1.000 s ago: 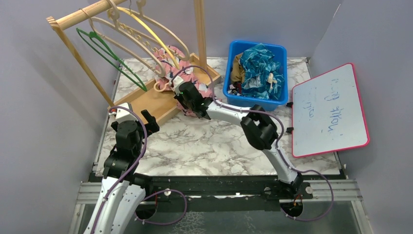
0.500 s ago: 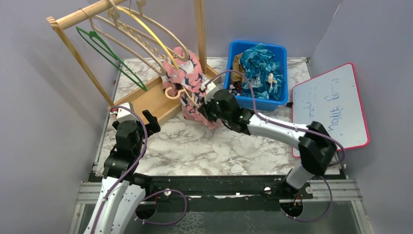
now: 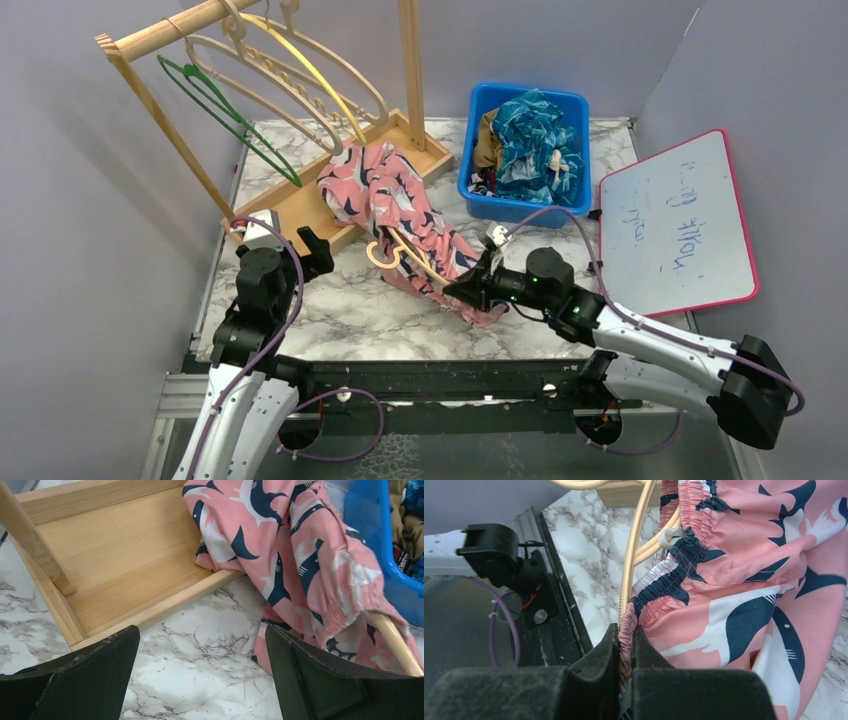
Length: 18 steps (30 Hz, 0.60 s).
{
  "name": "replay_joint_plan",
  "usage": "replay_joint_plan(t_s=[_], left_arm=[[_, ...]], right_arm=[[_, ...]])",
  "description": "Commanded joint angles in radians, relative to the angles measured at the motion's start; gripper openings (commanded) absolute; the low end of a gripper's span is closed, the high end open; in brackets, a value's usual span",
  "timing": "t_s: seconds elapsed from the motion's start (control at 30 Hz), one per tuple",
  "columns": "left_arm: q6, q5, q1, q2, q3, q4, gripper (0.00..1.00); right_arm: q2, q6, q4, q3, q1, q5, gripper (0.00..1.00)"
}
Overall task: Remove the shorts from the hanger
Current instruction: Pick up the hanger from the clothes rod.
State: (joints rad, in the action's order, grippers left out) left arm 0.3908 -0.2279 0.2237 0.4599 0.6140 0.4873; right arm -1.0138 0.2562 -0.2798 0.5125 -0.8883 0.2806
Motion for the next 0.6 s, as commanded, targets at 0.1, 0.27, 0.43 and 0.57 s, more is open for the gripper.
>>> replay_joint_plan(t_s=[0.1, 0.27, 0.43, 0.57], left_arm=[[-0.024, 0.062, -0.004, 0.014, -0.005, -0.051, 0.99], [-0.024, 0.064, -0.004, 0.012, -0.003, -0.050, 0.99], [-0.023, 0.047, -0.004, -0.009, -0.005, -0.050, 0.99], [-0.023, 0.050, -0.004, -0.022, -0.004, -0.051, 0.99]], right_arm=[[0.173, 0.022, -0.115, 0.005, -0.003, 0.122, 0.01], [0.241, -0.027, -0.007, 0.047, -0.003, 0.149, 0.01], [0.287, -0.036, 0.069, 0.072, -0.003, 0.150, 0.01], [0.298, -0.051, 0.190, 0.140, -0.003, 0.188, 0.01]])
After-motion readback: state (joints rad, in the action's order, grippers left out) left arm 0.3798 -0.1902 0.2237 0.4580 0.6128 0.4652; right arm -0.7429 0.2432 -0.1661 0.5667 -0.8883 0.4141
